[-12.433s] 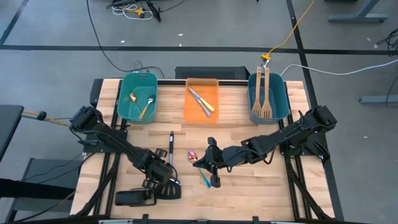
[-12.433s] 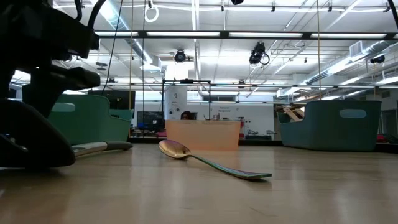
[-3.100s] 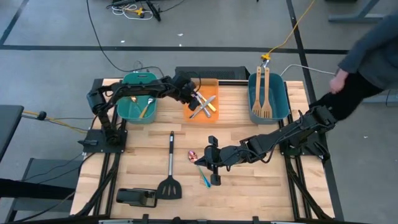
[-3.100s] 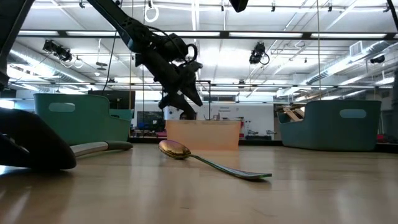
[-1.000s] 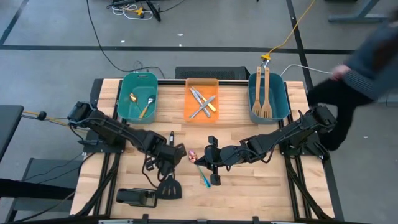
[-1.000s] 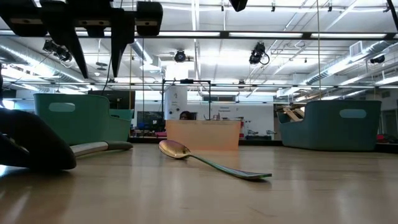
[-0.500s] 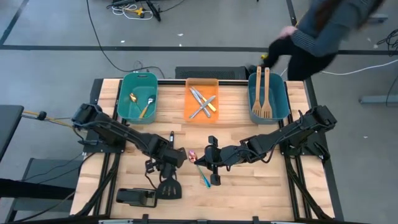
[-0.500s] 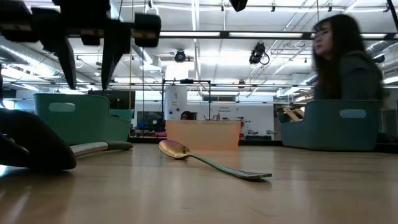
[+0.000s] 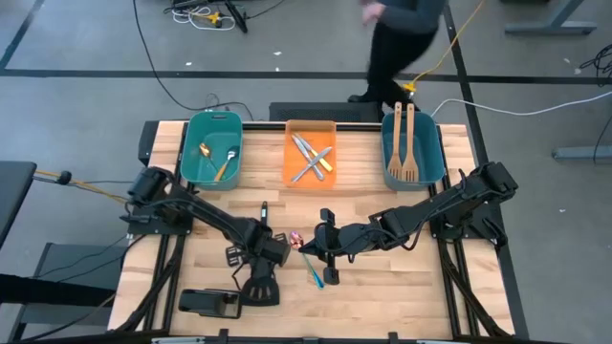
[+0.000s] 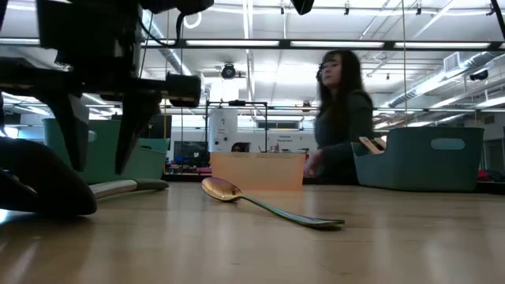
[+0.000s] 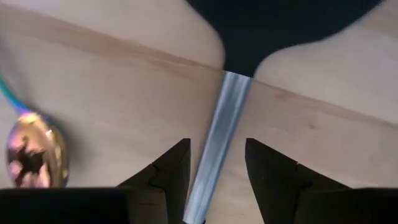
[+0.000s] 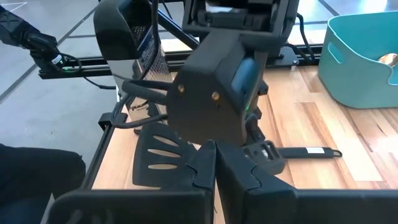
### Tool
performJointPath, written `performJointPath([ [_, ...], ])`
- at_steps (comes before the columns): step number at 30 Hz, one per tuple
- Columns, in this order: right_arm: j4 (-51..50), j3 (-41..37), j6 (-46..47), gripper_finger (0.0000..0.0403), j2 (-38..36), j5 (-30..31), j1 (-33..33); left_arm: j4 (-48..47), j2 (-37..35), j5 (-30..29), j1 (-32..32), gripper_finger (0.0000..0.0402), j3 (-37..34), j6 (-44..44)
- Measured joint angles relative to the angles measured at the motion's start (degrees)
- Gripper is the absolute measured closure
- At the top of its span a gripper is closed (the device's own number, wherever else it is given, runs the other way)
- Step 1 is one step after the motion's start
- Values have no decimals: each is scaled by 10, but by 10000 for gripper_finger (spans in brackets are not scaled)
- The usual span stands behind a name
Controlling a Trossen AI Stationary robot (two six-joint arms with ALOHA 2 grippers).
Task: Pick & Place Kitchen Items
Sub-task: Put the black spatula into the blue bin
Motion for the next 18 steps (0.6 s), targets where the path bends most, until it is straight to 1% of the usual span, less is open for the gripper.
performJointPath([
  [12, 0, 0, 0, 383, 0, 0, 0, -9, 13, -4, 0, 243, 0, 79],
  [18, 0, 0, 0, 383, 0, 0, 0, -6, 26, -4, 0, 243, 0, 89],
])
